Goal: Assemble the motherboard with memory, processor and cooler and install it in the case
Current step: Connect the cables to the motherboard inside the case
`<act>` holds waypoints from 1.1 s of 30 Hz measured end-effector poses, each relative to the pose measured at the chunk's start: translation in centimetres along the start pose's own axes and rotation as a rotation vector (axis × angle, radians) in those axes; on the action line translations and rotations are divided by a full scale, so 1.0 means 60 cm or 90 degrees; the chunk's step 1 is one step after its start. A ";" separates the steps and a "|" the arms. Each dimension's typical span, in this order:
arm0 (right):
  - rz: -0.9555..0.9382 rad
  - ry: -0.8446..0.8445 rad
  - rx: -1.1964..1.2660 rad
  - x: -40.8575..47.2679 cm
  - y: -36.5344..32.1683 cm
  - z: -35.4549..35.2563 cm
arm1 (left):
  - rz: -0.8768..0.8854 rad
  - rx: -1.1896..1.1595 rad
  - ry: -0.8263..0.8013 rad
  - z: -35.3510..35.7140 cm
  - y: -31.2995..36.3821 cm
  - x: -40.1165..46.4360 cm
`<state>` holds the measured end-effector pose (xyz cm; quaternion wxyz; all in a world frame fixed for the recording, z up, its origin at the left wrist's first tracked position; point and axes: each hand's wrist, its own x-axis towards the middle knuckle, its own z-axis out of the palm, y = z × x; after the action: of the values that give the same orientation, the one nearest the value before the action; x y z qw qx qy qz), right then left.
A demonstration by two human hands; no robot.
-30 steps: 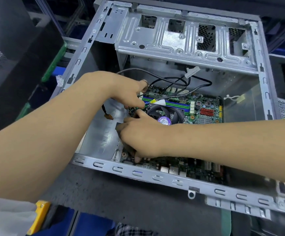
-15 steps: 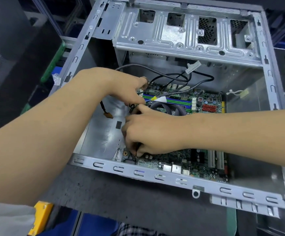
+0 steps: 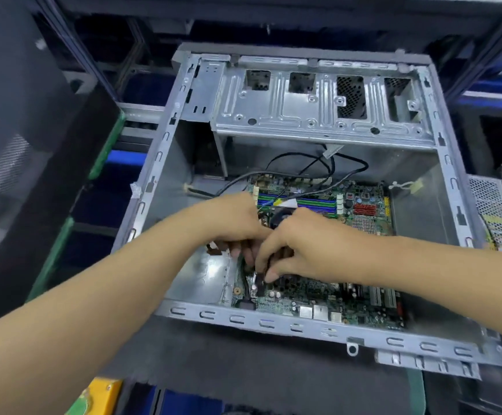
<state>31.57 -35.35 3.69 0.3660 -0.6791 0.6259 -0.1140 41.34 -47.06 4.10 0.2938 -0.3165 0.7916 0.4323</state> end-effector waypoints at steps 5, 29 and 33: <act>0.079 0.026 0.166 -0.021 -0.004 0.006 | 0.133 0.109 0.120 0.000 -0.008 0.003; 0.057 -0.099 -0.219 -0.065 0.009 0.026 | 0.469 0.552 -0.013 0.020 -0.034 -0.009; -0.088 0.176 -0.353 -0.064 0.009 0.015 | 0.322 0.438 0.054 0.037 -0.043 -0.007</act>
<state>30.98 -31.39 3.85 0.0694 -0.7722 0.6292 -0.0550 44.01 -46.15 2.13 0.2342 -0.0133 0.9538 0.1877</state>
